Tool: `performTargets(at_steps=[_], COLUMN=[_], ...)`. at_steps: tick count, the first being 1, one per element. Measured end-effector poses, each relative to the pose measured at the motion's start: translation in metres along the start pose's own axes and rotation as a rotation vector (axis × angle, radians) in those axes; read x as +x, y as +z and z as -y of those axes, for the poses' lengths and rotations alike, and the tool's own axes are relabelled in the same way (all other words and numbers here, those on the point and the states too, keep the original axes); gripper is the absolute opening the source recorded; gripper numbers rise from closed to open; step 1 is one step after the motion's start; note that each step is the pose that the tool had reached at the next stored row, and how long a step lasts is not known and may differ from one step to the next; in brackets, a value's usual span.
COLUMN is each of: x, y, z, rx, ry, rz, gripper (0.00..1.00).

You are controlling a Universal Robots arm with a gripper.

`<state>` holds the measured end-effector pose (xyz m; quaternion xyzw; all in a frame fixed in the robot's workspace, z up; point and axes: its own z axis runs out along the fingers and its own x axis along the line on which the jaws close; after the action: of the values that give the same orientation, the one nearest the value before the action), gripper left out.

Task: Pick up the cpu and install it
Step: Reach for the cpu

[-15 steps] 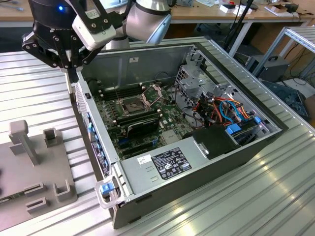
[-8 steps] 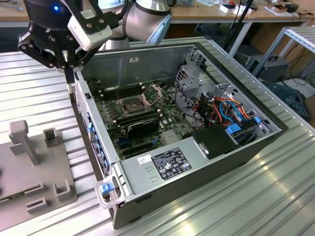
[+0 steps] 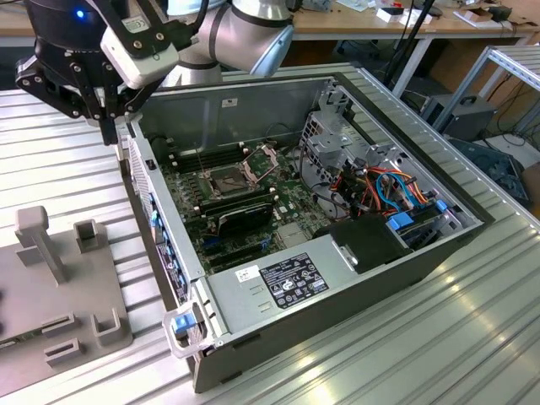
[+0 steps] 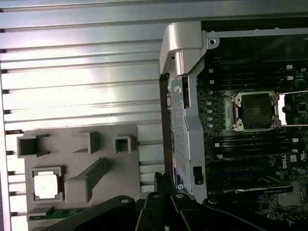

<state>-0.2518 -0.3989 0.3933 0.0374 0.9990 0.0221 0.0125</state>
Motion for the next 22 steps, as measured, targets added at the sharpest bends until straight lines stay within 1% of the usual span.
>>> performTargets(at_steps=[4, 9, 16, 18, 22], x=[0.0066, 0.0179, 0.0295, 0.0345, 0.0404], y=[-0.0001, -0.0005, -0.0008, -0.0009, -0.0011], z=[0.0005, 0.0013, 0.0022, 0.0026, 0.003], rx=[-0.0001, 0.0, 0.0, 0.0, 0.0], ry=[0.0, 0.0, 0.0, 0.0, 0.0], rz=[0.0, 0.0, 0.0, 0.0, 0.0], gripper=[0.11, 0.11, 0.11, 0.11, 0.11])
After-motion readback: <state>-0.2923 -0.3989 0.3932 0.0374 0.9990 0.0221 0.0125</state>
